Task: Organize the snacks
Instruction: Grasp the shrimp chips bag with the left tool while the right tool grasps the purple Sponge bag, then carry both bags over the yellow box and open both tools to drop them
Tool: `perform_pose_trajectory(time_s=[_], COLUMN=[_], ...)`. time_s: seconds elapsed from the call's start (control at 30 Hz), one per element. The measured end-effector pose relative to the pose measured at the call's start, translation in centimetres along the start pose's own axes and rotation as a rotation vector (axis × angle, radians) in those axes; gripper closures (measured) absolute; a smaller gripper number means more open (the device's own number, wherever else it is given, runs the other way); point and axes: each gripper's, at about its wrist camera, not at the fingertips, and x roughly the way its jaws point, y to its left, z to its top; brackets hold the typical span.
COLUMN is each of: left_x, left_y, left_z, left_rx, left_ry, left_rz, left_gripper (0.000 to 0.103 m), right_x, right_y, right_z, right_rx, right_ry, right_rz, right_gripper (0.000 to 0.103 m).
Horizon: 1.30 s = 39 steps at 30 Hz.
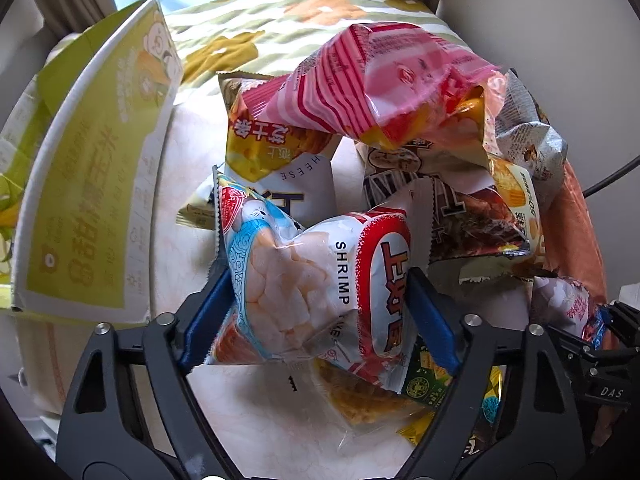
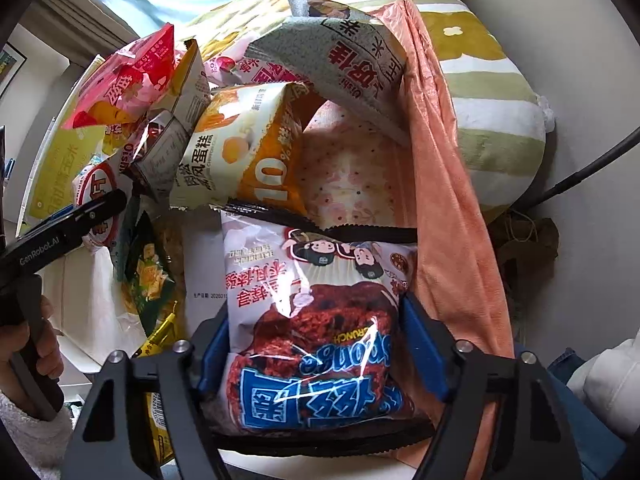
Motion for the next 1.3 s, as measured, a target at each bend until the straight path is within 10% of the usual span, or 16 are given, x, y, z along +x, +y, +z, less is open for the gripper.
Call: perform_pose_trajectory(time_s=[1.3], left_x=[-16.5], left_y=[5.8], left_z=[-2.0], left_rx=[-0.062], left_ry=[-0.27], left_rz=[0.009], left_gripper=[0.03], right_x=[-11.4], right_y=[9.2], right_z=[-0.1], right_rx=[-0.114], right_ry=[-0.26], right_rz=[-0.026], right_gripper=[0.042])
